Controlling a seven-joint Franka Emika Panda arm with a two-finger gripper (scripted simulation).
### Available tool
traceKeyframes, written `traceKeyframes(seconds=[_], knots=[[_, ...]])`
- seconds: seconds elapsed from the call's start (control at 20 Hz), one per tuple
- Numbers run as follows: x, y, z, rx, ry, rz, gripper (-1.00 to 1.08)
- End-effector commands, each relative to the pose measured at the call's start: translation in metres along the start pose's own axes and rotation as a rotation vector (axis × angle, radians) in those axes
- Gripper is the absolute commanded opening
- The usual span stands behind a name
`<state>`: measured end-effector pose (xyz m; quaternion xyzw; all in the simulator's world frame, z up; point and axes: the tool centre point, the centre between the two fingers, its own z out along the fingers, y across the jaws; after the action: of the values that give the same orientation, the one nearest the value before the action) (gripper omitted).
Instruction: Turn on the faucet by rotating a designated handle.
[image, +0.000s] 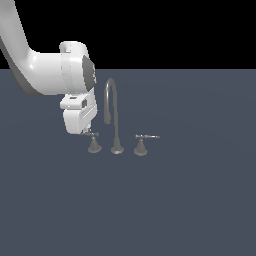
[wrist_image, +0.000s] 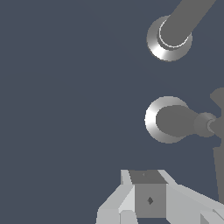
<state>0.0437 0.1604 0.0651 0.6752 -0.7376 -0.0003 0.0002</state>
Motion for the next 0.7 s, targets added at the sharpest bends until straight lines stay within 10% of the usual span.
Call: traceKeyframes(seconds=[0.0,0.65], knots=[[-0.003,0.005,0.000,0.000,0.000,-0.001,-1.00],[-0.010,0.031,-0.004,0.016,0.000,0.007,-1.00]])
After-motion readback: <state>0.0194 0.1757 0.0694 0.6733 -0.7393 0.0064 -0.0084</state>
